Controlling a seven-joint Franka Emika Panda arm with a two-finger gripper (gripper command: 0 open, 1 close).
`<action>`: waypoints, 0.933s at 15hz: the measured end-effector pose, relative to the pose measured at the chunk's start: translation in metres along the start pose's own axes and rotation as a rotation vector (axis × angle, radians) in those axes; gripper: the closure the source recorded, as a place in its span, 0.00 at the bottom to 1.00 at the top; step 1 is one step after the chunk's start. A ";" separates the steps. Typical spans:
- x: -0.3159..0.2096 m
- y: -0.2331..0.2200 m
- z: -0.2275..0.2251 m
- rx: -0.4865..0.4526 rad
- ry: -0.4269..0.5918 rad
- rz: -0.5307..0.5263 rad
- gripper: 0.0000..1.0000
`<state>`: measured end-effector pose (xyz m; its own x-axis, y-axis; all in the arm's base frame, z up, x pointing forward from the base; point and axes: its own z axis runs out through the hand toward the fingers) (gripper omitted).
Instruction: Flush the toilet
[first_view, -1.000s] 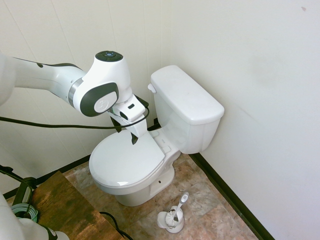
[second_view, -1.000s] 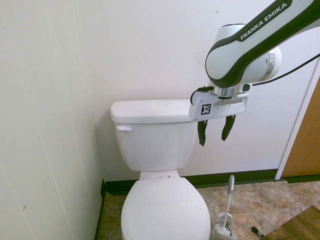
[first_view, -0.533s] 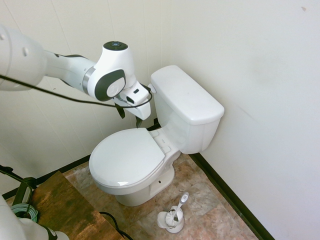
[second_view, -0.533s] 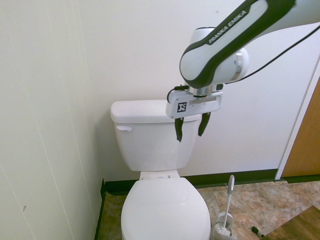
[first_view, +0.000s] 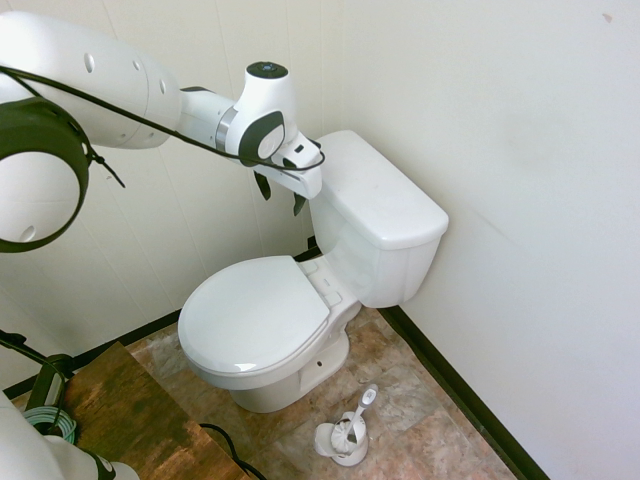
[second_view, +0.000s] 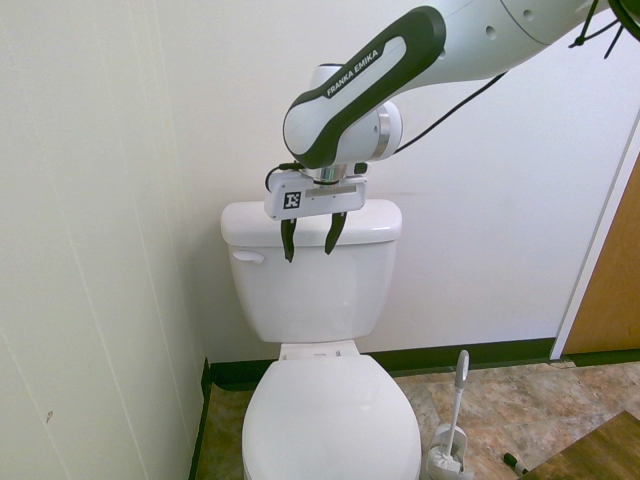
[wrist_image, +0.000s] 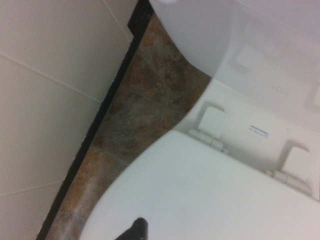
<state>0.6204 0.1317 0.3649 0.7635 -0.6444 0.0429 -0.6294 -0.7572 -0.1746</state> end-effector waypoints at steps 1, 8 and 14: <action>-0.001 -0.006 -0.002 0.008 0.002 -0.004 0.00; 0.003 -0.040 0.019 0.026 -0.003 -0.020 1.00; 0.020 -0.102 0.040 0.071 0.070 -0.039 1.00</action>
<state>0.7060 0.2007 0.3441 0.7739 -0.6220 0.1193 -0.5853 -0.7744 -0.2403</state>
